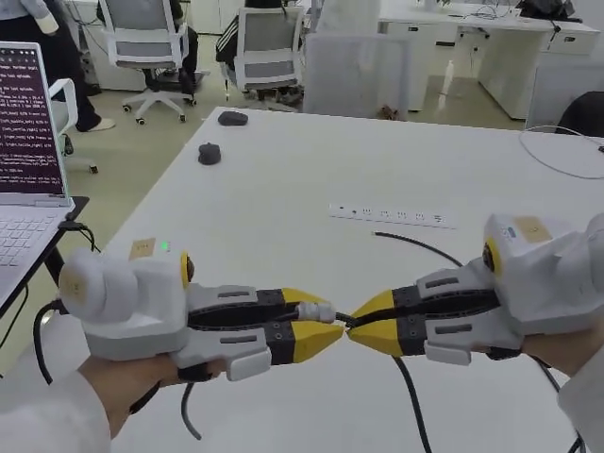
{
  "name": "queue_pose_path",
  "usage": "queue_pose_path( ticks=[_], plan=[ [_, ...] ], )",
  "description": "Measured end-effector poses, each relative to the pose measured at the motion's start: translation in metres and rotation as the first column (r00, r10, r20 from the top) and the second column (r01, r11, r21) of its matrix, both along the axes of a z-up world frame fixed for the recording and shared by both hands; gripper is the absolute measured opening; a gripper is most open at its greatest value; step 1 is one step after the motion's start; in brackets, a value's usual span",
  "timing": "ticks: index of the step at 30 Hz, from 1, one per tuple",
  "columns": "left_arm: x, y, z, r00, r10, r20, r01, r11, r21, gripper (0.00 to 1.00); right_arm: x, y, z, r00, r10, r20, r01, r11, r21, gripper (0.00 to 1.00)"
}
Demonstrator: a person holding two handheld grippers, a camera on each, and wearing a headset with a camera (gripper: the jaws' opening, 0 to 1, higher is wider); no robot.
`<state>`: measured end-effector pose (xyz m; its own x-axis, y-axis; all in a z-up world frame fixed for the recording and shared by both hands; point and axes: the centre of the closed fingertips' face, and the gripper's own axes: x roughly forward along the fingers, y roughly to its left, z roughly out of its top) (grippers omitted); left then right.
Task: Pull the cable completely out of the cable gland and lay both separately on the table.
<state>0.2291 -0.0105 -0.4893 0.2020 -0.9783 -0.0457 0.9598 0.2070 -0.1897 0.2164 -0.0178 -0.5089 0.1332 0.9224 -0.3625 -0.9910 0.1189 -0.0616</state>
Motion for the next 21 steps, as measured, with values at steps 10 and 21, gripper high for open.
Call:
queue_pose_path(
  ticks=[10, 21],
  plan=[
    [0.006, 0.013, 0.006, 1.000, 0.025, 0.012, -0.025, 1.000, 0.000, 0.16, 0.008, -0.020, -0.020, 0.999, -0.044, -0.022, 0.043, 0.998, -0.039, 0.03],
    [0.012, 0.021, 0.006, 0.999, 0.042, 0.023, -0.042, 0.999, 0.020, 0.16, 0.012, -0.044, -0.043, 0.994, -0.088, -0.057, 0.084, 0.994, -0.075, 0.02]
  ],
)
